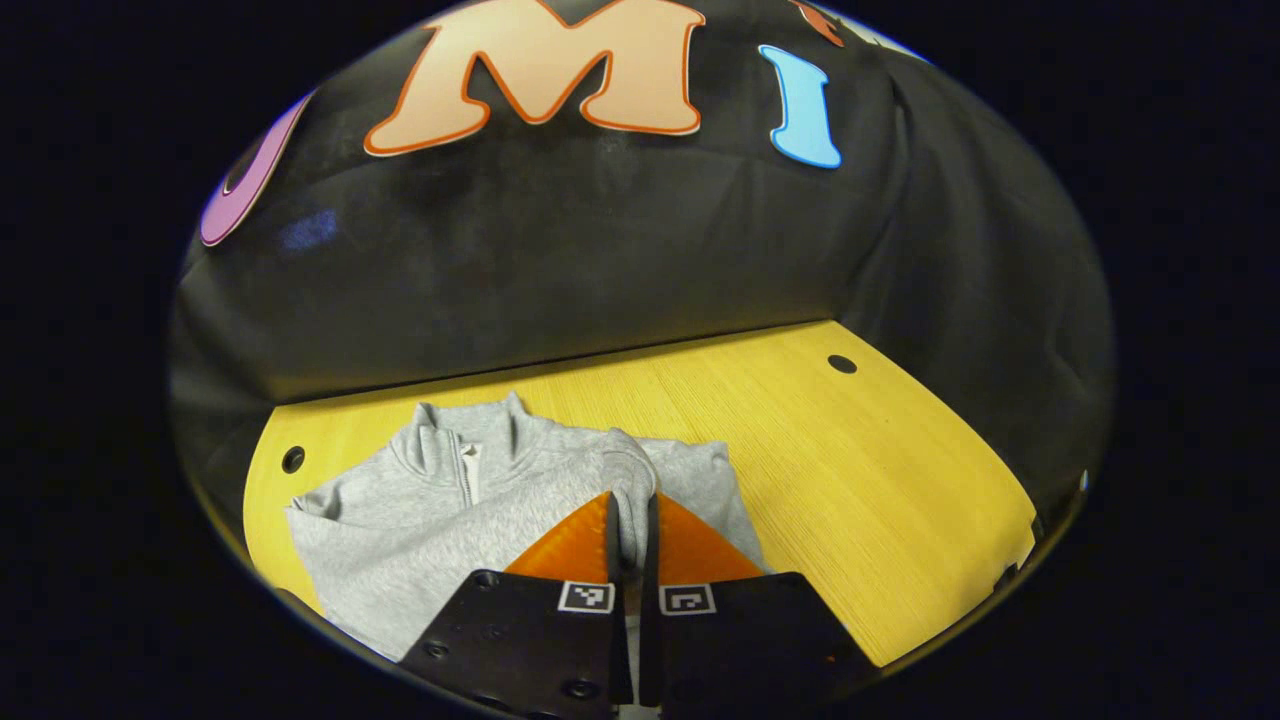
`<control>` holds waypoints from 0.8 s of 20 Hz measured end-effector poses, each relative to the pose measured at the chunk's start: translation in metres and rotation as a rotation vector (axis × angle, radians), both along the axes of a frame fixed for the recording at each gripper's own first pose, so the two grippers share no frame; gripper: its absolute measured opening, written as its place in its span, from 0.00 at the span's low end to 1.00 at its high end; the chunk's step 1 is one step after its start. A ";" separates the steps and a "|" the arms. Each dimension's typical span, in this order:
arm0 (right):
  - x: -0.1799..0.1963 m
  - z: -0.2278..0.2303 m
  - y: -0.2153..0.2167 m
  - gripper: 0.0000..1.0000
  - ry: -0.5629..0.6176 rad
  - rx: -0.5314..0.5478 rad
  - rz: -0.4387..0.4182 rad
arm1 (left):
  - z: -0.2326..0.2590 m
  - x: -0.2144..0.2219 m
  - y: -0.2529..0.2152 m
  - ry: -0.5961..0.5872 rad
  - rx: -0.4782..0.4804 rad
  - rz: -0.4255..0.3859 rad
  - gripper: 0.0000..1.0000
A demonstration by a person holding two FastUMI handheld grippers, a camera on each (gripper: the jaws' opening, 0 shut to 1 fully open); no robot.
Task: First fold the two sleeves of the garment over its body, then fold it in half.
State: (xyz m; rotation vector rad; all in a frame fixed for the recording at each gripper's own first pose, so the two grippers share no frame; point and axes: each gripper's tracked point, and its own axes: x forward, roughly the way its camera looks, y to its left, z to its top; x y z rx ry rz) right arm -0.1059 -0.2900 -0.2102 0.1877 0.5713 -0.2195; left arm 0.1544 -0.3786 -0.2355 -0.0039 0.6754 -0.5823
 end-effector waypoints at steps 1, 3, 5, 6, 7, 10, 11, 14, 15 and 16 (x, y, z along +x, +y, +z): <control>0.000 -0.001 0.000 0.98 0.003 0.001 0.006 | -0.002 -0.001 -0.006 0.006 -0.007 -0.010 0.04; 0.002 -0.002 0.003 0.94 0.006 0.004 0.021 | 0.002 -0.005 -0.021 0.013 -0.067 -0.035 0.15; 0.009 -0.004 0.008 0.98 0.005 0.010 0.044 | 0.022 -0.007 -0.023 -0.025 -0.114 -0.035 0.55; 0.011 -0.006 0.011 0.98 0.003 0.015 0.059 | 0.028 -0.006 -0.024 -0.057 -0.119 -0.031 0.76; 0.013 -0.007 0.015 0.94 0.002 0.022 0.075 | 0.036 -0.010 -0.018 -0.074 -0.110 -0.026 0.96; 0.032 -0.011 0.033 0.98 -0.012 0.049 0.130 | 0.055 -0.022 0.004 -0.130 -0.116 0.016 0.95; 0.038 -0.012 0.041 0.98 -0.017 0.062 0.152 | 0.060 -0.026 0.016 -0.139 -0.120 0.047 0.95; 0.055 -0.013 0.067 0.98 -0.026 0.074 0.234 | 0.074 -0.038 0.063 -0.170 -0.136 0.151 0.94; 0.060 -0.014 0.076 0.98 -0.027 0.079 0.260 | 0.081 -0.041 0.079 -0.190 -0.150 0.173 0.94; 0.063 -0.015 0.086 0.98 -0.029 0.086 0.281 | 0.085 -0.046 0.098 -0.205 -0.160 0.197 0.94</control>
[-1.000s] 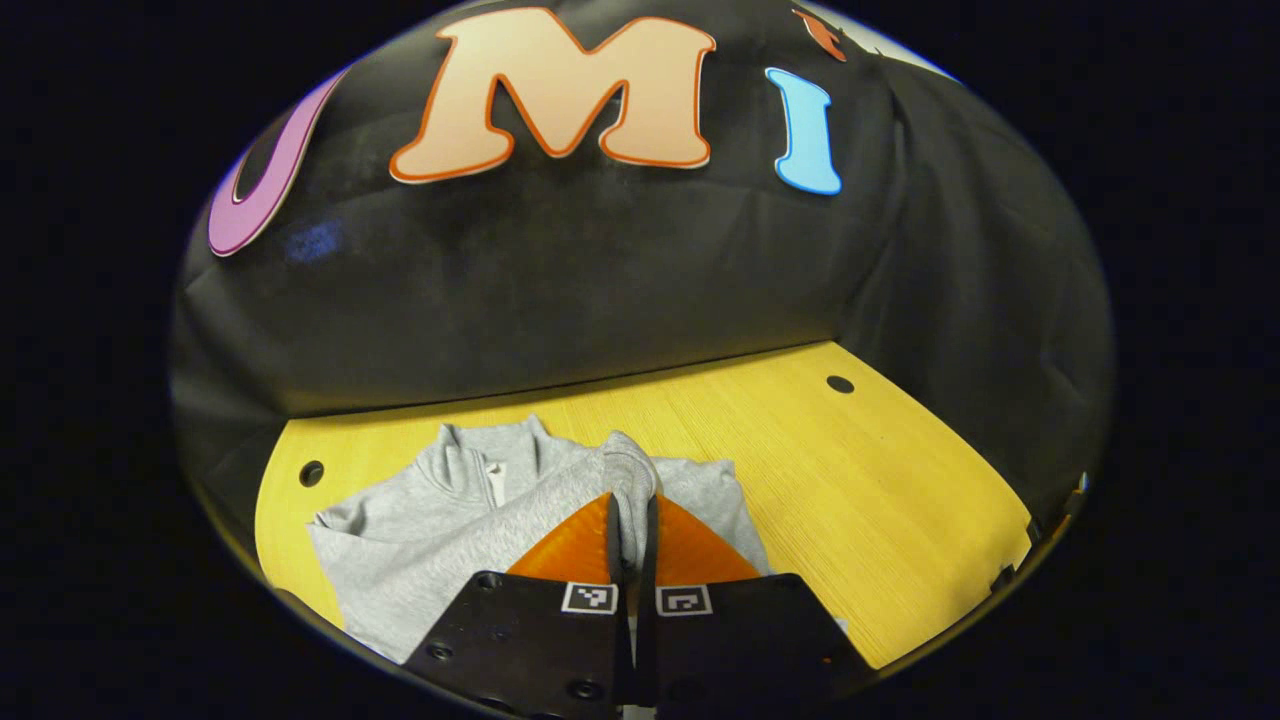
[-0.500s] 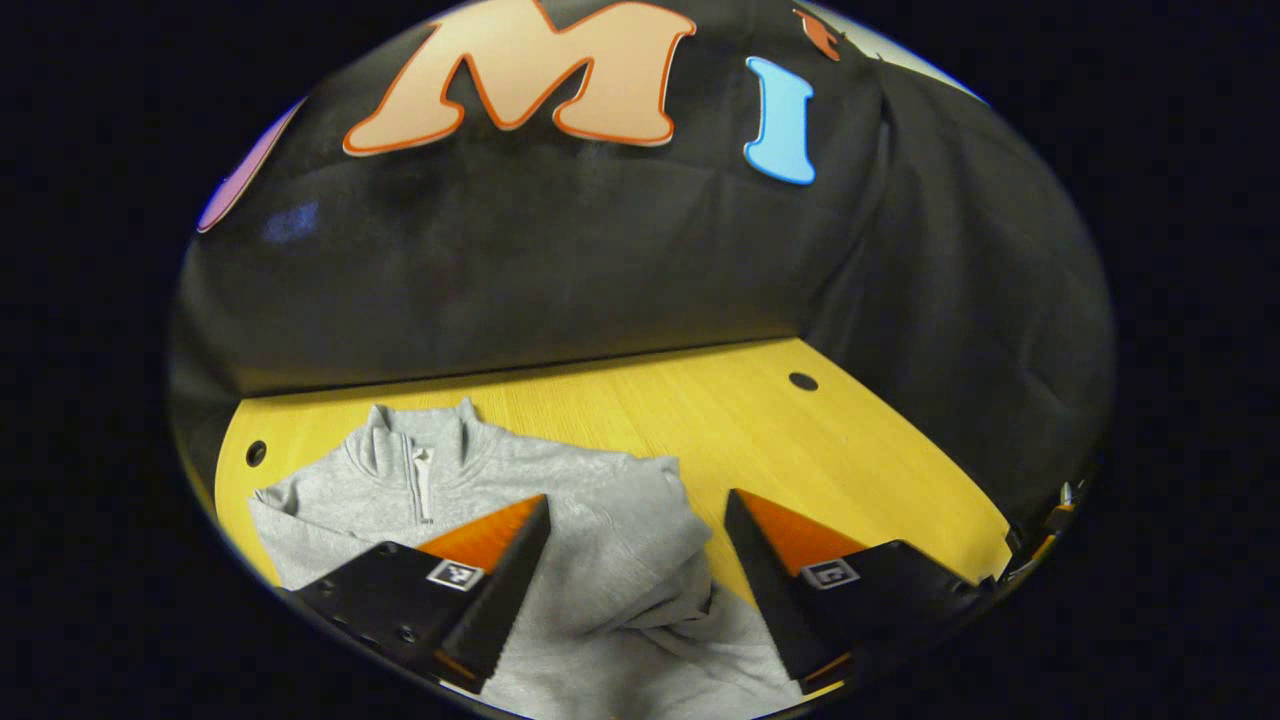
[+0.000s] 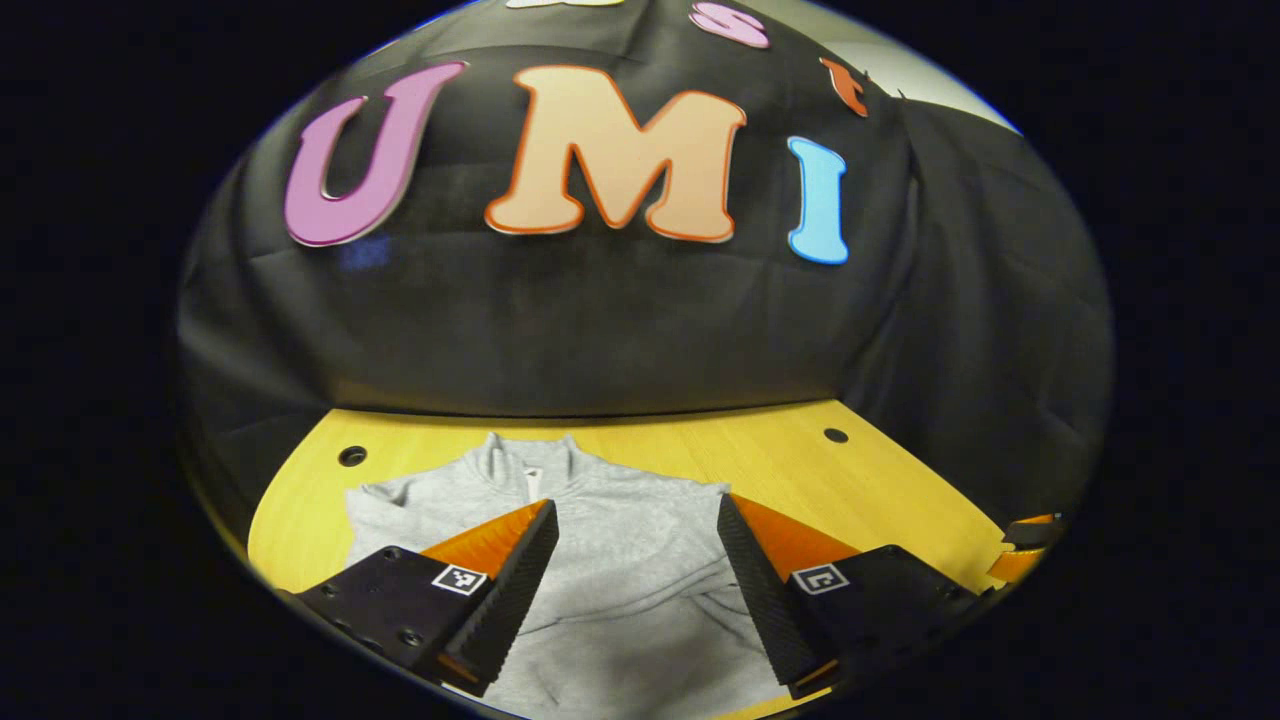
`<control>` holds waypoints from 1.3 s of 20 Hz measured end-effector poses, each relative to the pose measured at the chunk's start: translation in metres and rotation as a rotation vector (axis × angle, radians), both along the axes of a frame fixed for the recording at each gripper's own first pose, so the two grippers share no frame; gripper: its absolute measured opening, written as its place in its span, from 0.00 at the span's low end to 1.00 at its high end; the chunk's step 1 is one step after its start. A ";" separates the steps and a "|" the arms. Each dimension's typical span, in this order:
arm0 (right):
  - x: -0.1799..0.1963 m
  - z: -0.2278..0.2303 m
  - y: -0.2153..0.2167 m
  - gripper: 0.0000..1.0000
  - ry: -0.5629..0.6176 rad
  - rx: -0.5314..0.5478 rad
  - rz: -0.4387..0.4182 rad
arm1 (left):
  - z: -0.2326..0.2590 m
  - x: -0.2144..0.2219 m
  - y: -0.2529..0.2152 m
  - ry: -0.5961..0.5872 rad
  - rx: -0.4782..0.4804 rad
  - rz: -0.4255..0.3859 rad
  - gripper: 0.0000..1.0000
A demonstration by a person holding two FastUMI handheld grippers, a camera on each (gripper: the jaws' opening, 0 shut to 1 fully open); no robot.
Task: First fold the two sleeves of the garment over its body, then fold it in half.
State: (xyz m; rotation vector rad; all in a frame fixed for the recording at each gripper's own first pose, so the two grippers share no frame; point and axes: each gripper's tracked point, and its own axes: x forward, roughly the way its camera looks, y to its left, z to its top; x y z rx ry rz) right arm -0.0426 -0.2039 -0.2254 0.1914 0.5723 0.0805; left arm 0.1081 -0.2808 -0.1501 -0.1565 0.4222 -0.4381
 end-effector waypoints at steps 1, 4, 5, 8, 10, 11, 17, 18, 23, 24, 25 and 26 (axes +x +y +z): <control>0.004 -0.002 0.008 0.98 0.001 0.007 0.018 | 0.000 -0.005 0.017 0.002 0.002 0.026 0.94; 0.012 -0.012 0.034 0.94 0.019 0.023 0.069 | -0.009 -0.018 0.080 0.020 0.038 0.141 0.94; 0.014 -0.014 0.042 0.98 0.024 0.027 0.084 | -0.011 -0.022 0.100 0.027 0.041 0.180 0.94; 0.022 -0.020 0.063 0.98 0.031 0.029 0.113 | -0.028 -0.039 0.150 0.075 0.018 0.285 0.94; 0.026 -0.022 0.075 0.94 0.036 0.031 0.123 | -0.043 -0.054 0.185 0.114 0.026 0.355 0.94; 0.027 -0.023 0.081 0.98 0.039 0.031 0.131 | -0.049 -0.060 0.199 0.122 0.033 0.385 0.94; 0.027 -0.043 0.107 0.98 0.081 -0.016 0.164 | -0.101 -0.115 0.256 0.238 0.111 0.427 0.95; 0.027 -0.047 0.110 0.94 0.089 -0.024 0.164 | -0.111 -0.121 0.258 0.260 0.121 0.426 0.95; 0.018 -0.077 0.120 0.94 0.162 -0.064 0.157 | -0.155 -0.144 0.254 0.371 0.112 0.377 0.95; 0.016 -0.084 0.121 0.98 0.175 -0.082 0.154 | -0.166 -0.145 0.253 0.387 0.121 0.365 0.95; 0.013 -0.091 0.122 0.94 0.187 -0.094 0.152 | -0.174 -0.146 0.252 0.403 0.129 0.355 0.95; 0.010 -0.097 0.125 0.98 0.203 -0.097 0.153 | -0.180 -0.146 0.251 0.415 0.133 0.348 0.95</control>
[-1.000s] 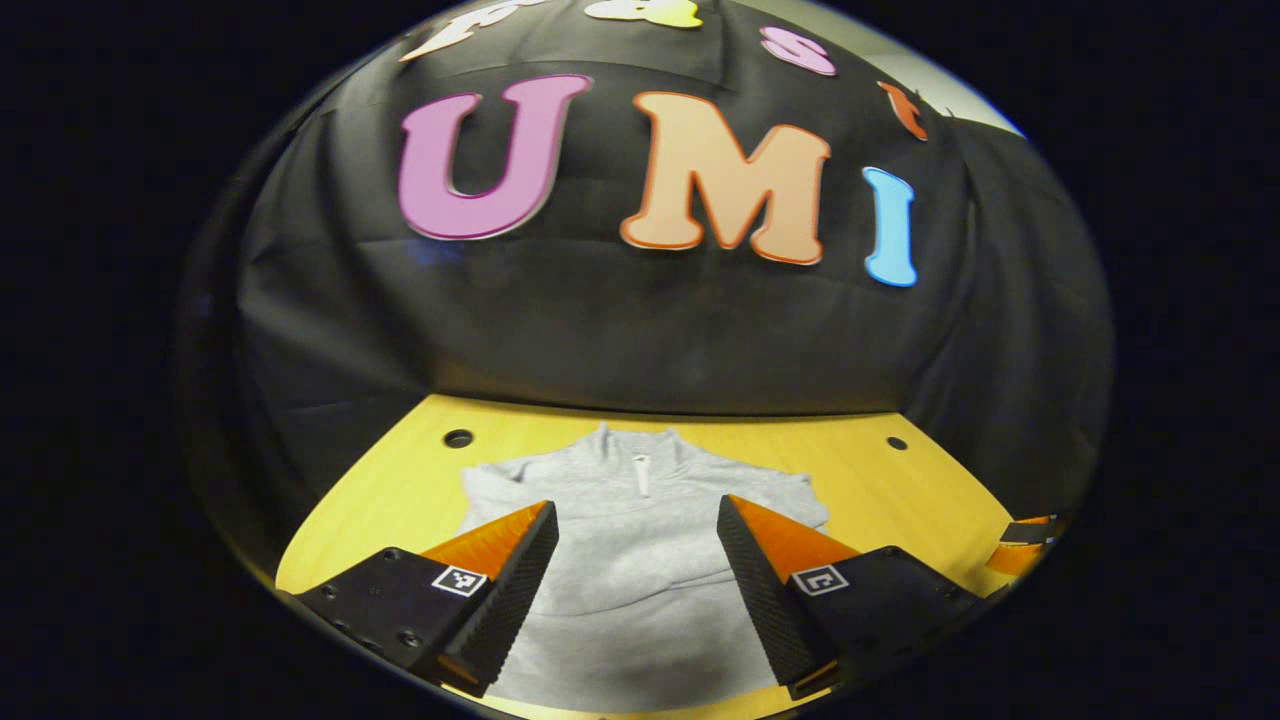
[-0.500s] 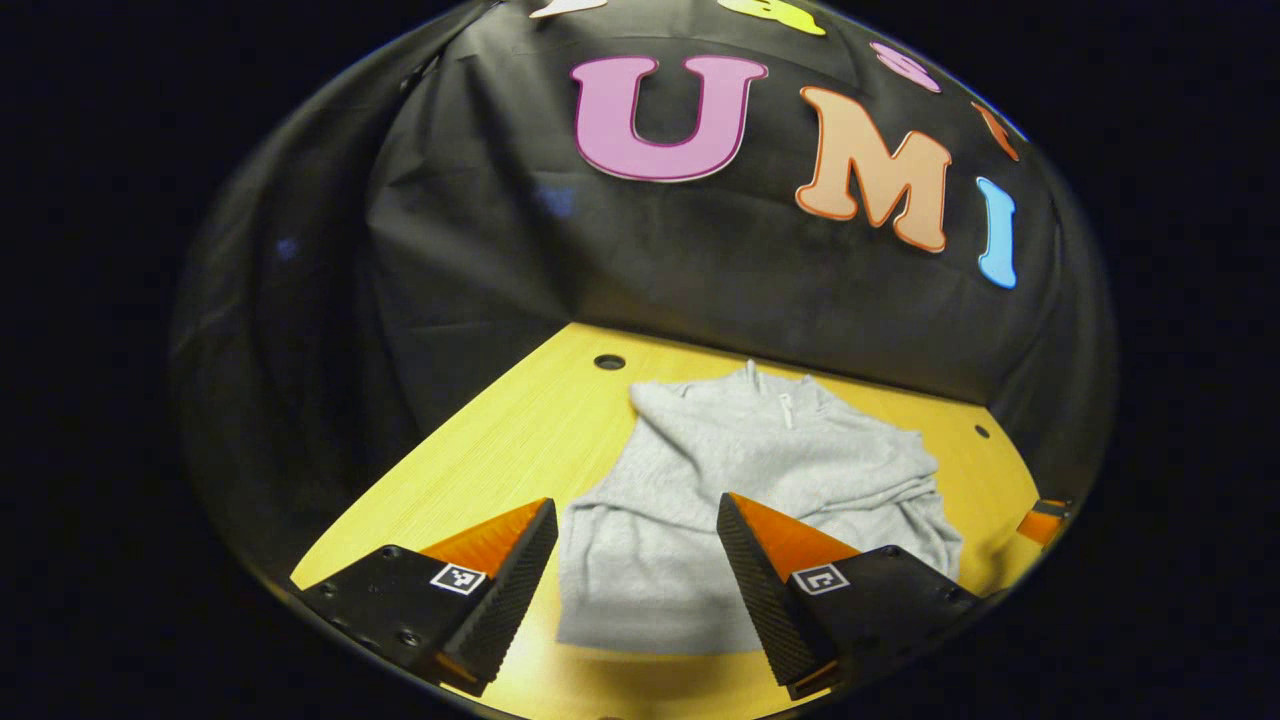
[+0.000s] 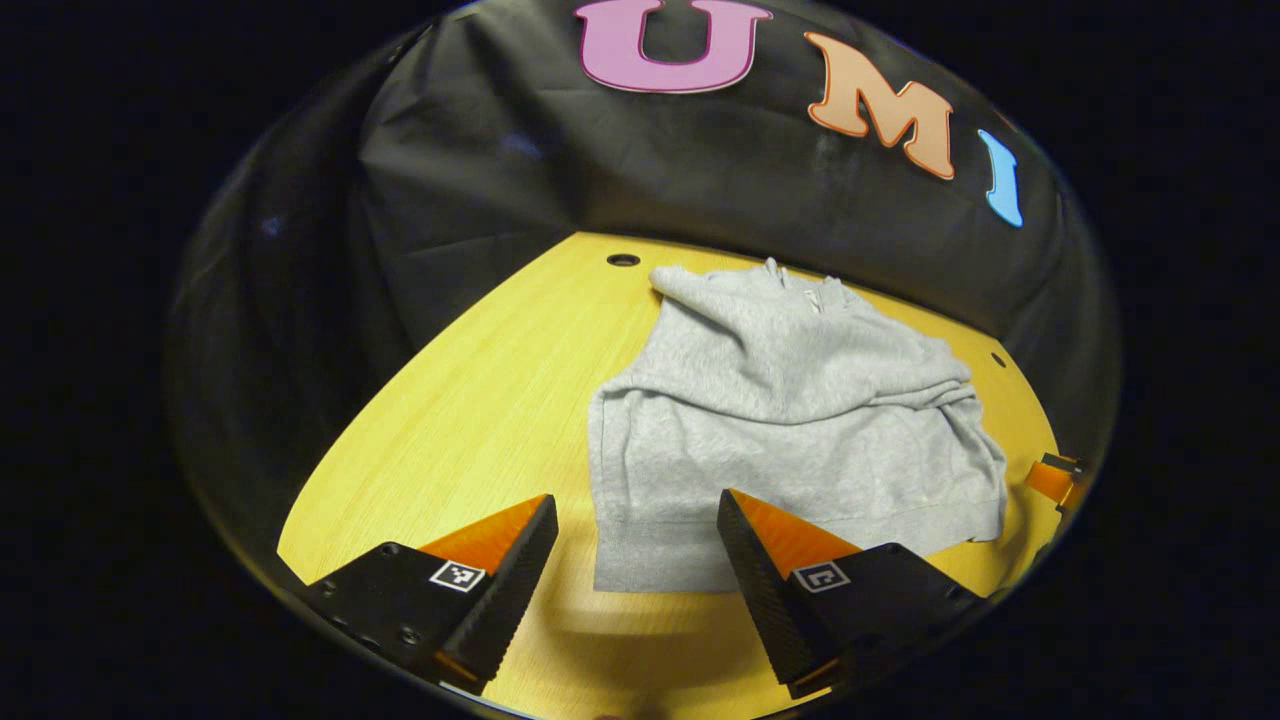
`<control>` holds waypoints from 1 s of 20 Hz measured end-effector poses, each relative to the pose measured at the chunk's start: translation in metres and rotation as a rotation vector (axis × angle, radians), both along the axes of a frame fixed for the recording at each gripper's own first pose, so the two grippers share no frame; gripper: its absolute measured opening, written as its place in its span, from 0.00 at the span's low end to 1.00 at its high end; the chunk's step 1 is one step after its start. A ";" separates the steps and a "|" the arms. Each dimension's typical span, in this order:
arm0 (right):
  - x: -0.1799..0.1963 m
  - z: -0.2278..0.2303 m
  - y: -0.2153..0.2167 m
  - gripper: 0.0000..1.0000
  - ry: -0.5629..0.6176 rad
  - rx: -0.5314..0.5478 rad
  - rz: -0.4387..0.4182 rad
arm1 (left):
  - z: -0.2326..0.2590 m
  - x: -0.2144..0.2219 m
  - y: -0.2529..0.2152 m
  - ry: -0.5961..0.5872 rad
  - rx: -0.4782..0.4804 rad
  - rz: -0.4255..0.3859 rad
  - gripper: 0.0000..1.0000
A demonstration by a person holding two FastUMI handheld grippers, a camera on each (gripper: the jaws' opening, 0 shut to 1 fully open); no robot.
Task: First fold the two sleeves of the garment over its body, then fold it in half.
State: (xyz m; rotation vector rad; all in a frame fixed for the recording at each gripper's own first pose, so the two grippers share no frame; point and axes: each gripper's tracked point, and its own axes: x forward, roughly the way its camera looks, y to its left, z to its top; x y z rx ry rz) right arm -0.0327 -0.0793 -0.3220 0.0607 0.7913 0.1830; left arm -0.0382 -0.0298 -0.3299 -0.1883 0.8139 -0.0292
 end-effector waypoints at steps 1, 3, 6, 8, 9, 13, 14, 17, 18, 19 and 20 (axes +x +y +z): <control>-0.003 -0.007 0.003 0.94 0.016 -0.004 0.001 | -0.006 0.002 -0.001 0.008 -0.002 -0.005 0.95; -0.005 -0.019 0.005 0.94 0.045 -0.023 0.003 | -0.021 0.000 -0.001 0.042 -0.006 -0.010 0.95; -0.008 -0.035 0.007 0.99 0.088 -0.042 -0.002 | -0.033 -0.006 -0.003 0.085 -0.009 -0.020 0.96; -0.011 -0.046 0.008 0.99 0.119 -0.068 -0.001 | -0.033 -0.004 -0.004 0.063 0.001 -0.040 0.95; -0.014 -0.051 0.011 0.99 0.136 -0.072 0.004 | -0.034 -0.005 -0.003 0.066 0.008 -0.049 0.95; -0.015 -0.054 0.014 0.94 0.134 -0.078 0.008 | -0.034 -0.003 -0.005 0.030 0.016 -0.070 0.96; -0.015 -0.055 0.014 0.99 0.137 -0.080 0.013 | -0.035 -0.004 -0.004 0.024 0.017 -0.069 0.93; -0.016 -0.055 0.021 0.87 0.131 -0.075 0.041 | -0.033 -0.004 -0.008 0.020 0.018 -0.080 0.93; -0.016 -0.055 0.026 0.79 0.136 -0.067 0.056 | -0.034 -0.003 -0.014 0.024 0.008 -0.102 0.87; -0.018 -0.055 0.031 0.72 0.141 -0.059 0.069 | -0.034 -0.002 -0.014 0.029 0.011 -0.110 0.76; -0.017 -0.054 0.036 0.48 0.139 -0.049 0.079 | -0.034 -0.002 -0.016 0.030 -0.001 -0.122 0.65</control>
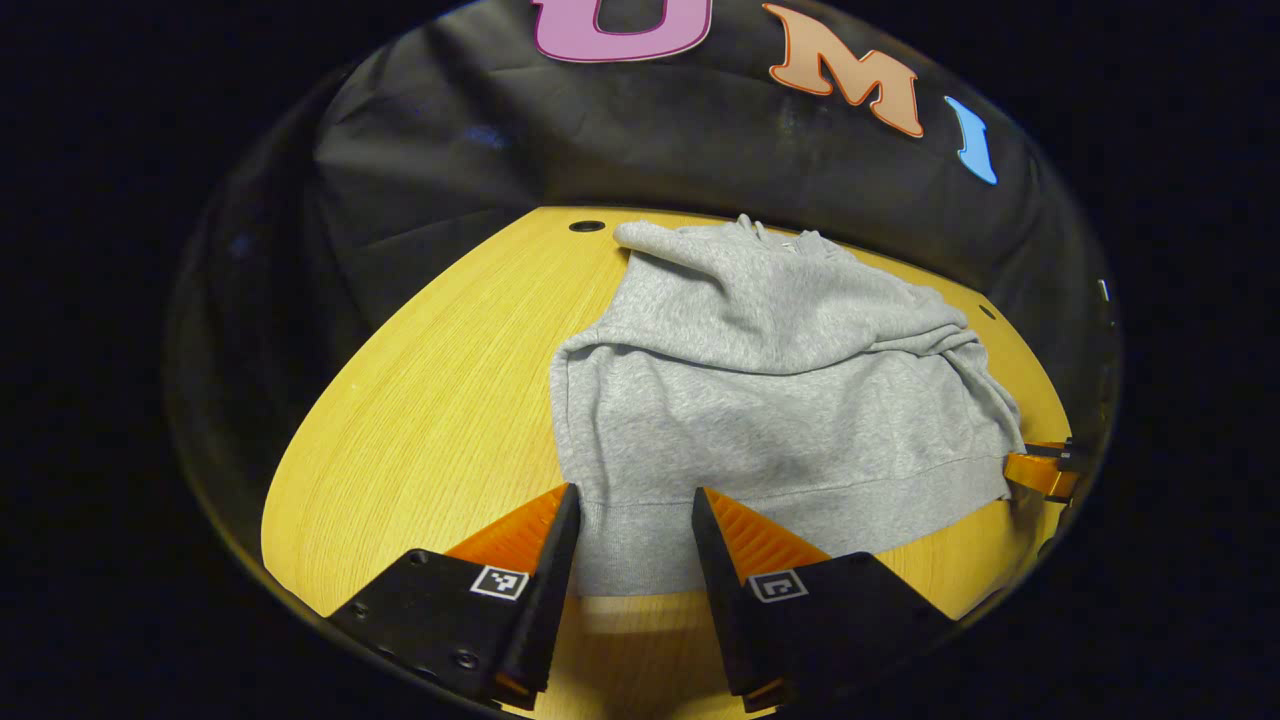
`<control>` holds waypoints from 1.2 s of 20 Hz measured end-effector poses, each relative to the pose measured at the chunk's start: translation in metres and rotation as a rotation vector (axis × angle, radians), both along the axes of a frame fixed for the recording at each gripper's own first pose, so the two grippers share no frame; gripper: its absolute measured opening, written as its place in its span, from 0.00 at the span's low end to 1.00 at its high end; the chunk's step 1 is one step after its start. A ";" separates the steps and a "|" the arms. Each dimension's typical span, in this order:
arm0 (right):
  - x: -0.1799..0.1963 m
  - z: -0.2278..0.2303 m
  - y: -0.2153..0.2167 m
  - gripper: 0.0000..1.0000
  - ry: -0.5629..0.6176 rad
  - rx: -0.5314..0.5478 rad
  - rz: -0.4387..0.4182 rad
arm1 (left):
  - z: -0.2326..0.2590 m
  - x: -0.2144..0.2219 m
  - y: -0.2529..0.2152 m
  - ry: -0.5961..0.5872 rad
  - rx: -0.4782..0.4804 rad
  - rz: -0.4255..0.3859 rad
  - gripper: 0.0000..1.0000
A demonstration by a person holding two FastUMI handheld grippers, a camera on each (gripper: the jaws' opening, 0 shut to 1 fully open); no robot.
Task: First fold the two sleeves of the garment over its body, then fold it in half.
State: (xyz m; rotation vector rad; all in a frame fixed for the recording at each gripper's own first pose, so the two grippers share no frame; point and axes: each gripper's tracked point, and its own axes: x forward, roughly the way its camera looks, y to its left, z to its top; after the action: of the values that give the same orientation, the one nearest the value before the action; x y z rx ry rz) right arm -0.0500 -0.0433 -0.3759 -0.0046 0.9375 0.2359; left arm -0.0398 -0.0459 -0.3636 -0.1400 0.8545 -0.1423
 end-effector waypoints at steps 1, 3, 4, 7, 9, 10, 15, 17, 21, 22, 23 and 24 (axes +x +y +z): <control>-0.003 0.000 0.002 0.41 0.008 -0.007 -0.002 | 0.001 0.000 -0.001 -0.005 -0.016 -0.005 0.63; -0.003 0.001 0.007 0.21 0.020 -0.011 0.004 | 0.003 0.002 -0.003 -0.011 -0.059 0.002 0.41; -0.003 0.002 0.008 0.14 0.037 0.000 0.007 | 0.002 0.003 -0.004 -0.011 -0.082 0.016 0.25; -0.001 0.001 0.009 0.05 0.069 0.028 -0.015 | 0.005 0.002 -0.006 -0.007 -0.101 0.022 0.06; -0.001 0.001 0.009 0.05 0.093 0.048 -0.035 | 0.003 0.002 -0.008 0.010 -0.087 -0.001 0.00; -0.001 0.002 0.009 0.05 0.106 0.064 -0.049 | 0.004 -0.001 -0.010 0.027 -0.089 -0.009 0.00; -0.002 0.008 0.006 0.02 0.131 0.085 -0.037 | 0.008 -0.007 -0.015 0.082 -0.124 -0.030 0.00; 0.001 0.010 0.006 0.04 0.141 0.106 -0.038 | 0.009 -0.005 -0.014 0.092 -0.150 -0.010 0.00; 0.006 0.021 0.009 0.04 0.145 0.180 -0.065 | 0.023 0.001 -0.016 0.086 -0.180 0.011 0.00; 0.007 0.027 0.011 0.04 0.143 0.220 -0.082 | 0.029 0.002 -0.018 0.077 -0.190 0.008 0.00; 0.009 0.036 0.012 0.04 0.146 0.261 -0.100 | 0.037 0.005 -0.019 0.070 -0.201 0.008 0.00; 0.014 0.044 0.012 0.04 0.146 0.298 -0.119 | 0.045 0.007 -0.022 0.059 -0.215 0.007 0.00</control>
State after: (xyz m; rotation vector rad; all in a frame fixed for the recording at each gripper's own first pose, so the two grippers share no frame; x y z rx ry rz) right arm -0.0365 -0.0309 -0.3321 0.3459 1.0368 0.2661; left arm -0.0327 -0.0678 -0.3186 -0.3501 0.8963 -0.2244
